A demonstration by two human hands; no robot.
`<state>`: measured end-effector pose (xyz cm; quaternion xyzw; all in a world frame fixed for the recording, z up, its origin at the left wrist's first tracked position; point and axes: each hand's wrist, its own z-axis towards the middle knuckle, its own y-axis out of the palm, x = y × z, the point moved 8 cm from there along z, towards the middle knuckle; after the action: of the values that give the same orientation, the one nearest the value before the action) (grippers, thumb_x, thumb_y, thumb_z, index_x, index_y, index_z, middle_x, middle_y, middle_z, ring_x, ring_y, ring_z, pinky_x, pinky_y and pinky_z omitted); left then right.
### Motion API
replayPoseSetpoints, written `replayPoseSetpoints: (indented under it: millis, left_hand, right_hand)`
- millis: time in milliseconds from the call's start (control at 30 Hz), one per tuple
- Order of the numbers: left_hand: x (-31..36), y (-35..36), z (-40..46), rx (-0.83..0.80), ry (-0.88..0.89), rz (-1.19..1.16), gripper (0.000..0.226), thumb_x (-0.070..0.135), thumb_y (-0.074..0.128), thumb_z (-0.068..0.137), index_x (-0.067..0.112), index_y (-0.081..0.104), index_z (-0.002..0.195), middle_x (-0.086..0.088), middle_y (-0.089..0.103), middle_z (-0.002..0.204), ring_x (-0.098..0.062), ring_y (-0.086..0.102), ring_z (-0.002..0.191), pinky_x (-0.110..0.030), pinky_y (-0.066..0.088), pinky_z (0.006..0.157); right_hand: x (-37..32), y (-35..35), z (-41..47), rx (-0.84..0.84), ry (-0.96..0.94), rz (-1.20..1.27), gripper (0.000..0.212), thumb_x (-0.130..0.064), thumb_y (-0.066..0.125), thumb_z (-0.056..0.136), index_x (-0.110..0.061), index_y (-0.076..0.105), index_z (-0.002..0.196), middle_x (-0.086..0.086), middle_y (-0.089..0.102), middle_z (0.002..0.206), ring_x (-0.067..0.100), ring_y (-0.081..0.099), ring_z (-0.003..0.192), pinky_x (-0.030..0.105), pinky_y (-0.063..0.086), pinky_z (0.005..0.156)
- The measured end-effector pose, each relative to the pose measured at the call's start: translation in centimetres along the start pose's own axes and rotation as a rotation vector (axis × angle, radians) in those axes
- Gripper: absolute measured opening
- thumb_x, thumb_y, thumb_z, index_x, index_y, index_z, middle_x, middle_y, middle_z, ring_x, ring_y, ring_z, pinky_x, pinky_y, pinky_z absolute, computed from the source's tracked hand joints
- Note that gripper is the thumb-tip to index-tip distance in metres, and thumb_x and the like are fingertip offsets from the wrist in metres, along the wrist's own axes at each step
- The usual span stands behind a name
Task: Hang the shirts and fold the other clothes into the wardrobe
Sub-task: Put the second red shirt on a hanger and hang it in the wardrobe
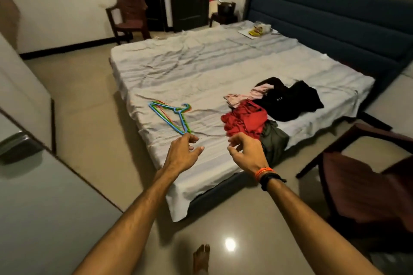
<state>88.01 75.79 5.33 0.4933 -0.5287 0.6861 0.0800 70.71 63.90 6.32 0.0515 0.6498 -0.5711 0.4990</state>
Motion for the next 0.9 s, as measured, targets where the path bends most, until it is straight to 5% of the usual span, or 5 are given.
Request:
replayPoseSetpoints:
  millis: [400, 700, 900]
  left_hand:
    - [-4.2, 8.0, 17.0, -0.147, -0.218, 0.009, 0.032, 0.027, 0.073, 0.087, 0.01, 0.063, 0.113, -0.002, 0.067, 0.114, -0.018, 0.064, 0.096, -0.024, 0.044, 0.085]
    - [-11.3, 9.8, 21.7, -0.041, -0.619, -0.05, 0.025, 0.027, 0.074, 0.086, 0.012, 0.066, 0.105, -0.001, 0.069, 0.097, -0.02, 0.065, 0.099, -0.024, 0.043, 0.079]
    - [-12.5, 12.7, 25.6, -0.041, -0.685, -0.043, 0.024, 0.026, 0.072, 0.087, 0.011, 0.067, 0.105, 0.0, 0.066, 0.095, -0.016, 0.06, 0.089, -0.023, 0.04, 0.076]
  right_hand:
    - [11.0, 4.2, 15.2, -0.118, 0.193, 0.011, 0.01, -0.017, 0.066, 0.086, -0.02, 0.065, 0.095, -0.01, 0.069, 0.084, 0.007, 0.066, 0.073, 0.034, 0.058, 0.079]
    - [18.5, 10.7, 26.8, -0.405, 0.191, 0.007, 0.01, -0.015, 0.062, 0.084, -0.022, 0.067, 0.089, 0.0, 0.072, 0.08, 0.021, 0.068, 0.079, 0.037, 0.056, 0.082]
    - [20.6, 14.4, 31.8, -0.534, 0.206, 0.01, 0.012, -0.014, 0.061, 0.083, -0.025, 0.065, 0.086, -0.002, 0.072, 0.079, 0.02, 0.068, 0.076, 0.035, 0.056, 0.078]
